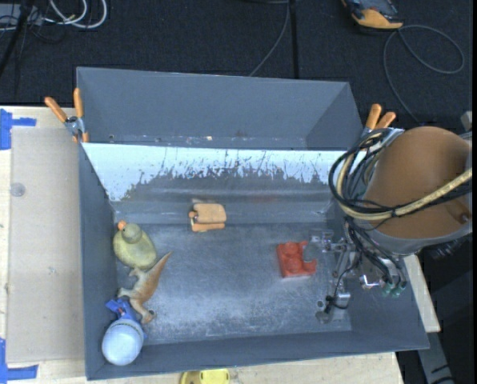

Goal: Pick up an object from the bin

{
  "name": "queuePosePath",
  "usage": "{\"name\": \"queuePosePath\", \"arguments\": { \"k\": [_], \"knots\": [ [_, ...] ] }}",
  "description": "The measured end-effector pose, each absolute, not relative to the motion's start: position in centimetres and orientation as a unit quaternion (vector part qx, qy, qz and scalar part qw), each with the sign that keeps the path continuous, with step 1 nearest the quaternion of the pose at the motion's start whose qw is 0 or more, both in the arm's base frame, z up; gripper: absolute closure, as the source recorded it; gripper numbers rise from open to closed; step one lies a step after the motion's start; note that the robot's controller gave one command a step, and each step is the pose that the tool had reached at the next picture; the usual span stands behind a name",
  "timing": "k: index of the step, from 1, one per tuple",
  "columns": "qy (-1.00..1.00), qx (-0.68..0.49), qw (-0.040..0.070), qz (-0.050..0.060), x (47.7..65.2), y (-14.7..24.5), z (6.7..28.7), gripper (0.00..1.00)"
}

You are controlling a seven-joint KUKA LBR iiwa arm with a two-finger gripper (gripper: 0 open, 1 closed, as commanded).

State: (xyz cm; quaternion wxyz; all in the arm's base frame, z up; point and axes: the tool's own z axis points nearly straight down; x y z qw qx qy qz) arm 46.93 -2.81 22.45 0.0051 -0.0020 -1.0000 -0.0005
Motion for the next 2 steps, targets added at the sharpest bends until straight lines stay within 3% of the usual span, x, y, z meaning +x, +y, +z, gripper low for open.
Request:
{"name": "queuePosePath", "arguments": {
  "k": [1, 2],
  "knots": [
    [-1.000, -0.001, 0.001, 0.000, 47.1, -2.8, 22.9, 0.00],
    [-0.998, 0.055, 0.001, 0.000, 48.7, -5.1, 17.6, 0.00]
  ]
}}
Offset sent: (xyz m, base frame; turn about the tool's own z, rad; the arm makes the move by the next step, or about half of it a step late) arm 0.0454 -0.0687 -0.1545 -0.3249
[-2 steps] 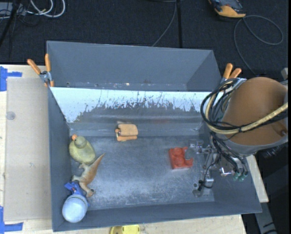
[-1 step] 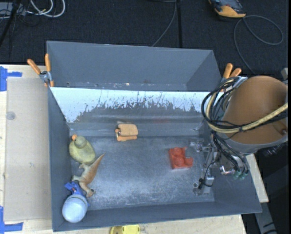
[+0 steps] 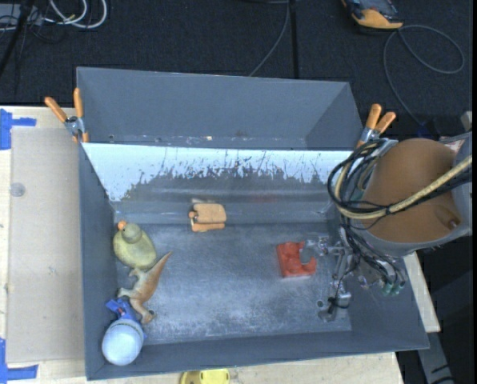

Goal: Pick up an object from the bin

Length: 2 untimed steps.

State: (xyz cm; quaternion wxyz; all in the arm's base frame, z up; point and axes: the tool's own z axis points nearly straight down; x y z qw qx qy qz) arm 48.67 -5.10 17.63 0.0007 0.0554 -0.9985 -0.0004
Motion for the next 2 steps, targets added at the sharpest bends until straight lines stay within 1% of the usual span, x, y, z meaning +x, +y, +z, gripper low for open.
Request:
{"name": "queuePosePath", "arguments": {
  "k": [1, 2],
  "knots": [
    [-0.998, 0.063, 0.002, -0.001, 53.9, -9.0, 15.9, 0.00],
    [-0.999, 0.054, 0.000, -0.001, 57.3, -9.4, 14.7, 0.00]
  ]
}}
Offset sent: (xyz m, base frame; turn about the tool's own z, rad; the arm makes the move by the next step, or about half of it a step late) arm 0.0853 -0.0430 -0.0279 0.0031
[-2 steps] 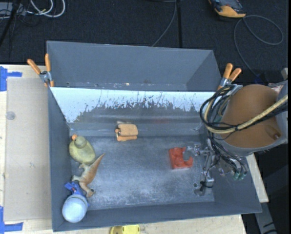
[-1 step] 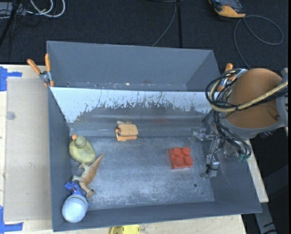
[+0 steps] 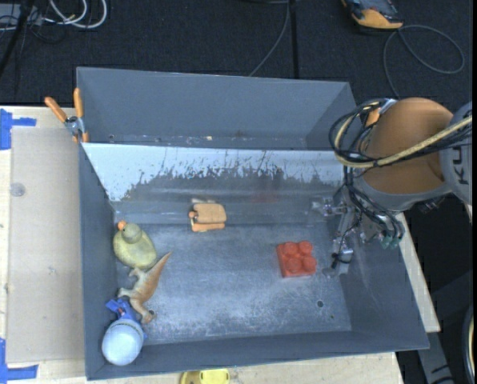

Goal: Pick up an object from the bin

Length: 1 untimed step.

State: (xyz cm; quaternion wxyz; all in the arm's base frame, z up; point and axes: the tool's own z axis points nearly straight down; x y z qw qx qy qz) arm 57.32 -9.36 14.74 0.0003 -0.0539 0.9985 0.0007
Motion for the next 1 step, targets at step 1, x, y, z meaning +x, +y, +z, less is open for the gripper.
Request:
{"name": "queuePosePath", "arguments": {
  "k": [1],
  "knots": [
    [1.000, -0.002, 0.000, 0.001, 57.23, -9.36, 9.27, 0.00]
  ]
}}
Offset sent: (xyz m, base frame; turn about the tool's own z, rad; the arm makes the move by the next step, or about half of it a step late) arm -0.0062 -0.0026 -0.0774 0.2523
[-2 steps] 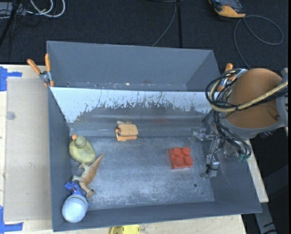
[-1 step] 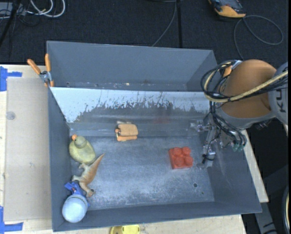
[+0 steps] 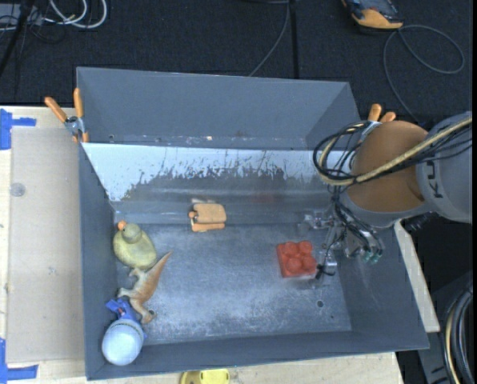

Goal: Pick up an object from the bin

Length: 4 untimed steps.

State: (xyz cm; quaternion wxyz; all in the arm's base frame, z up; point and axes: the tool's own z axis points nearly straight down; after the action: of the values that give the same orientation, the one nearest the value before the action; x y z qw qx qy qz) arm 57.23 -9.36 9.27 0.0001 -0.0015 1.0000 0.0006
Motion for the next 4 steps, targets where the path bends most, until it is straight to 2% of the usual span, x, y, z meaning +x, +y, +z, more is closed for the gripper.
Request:
{"name": "queuePosePath", "arguments": {
  "k": [1, 4],
  "knots": [
    [0.997, 0.071, -0.001, 0.001, 56.68, -9.53, 6.96, 1.00],
    [0.997, 0.071, -0.002, 0.001, 56.64, -9.51, 7.41, 1.00]
  ]
}}
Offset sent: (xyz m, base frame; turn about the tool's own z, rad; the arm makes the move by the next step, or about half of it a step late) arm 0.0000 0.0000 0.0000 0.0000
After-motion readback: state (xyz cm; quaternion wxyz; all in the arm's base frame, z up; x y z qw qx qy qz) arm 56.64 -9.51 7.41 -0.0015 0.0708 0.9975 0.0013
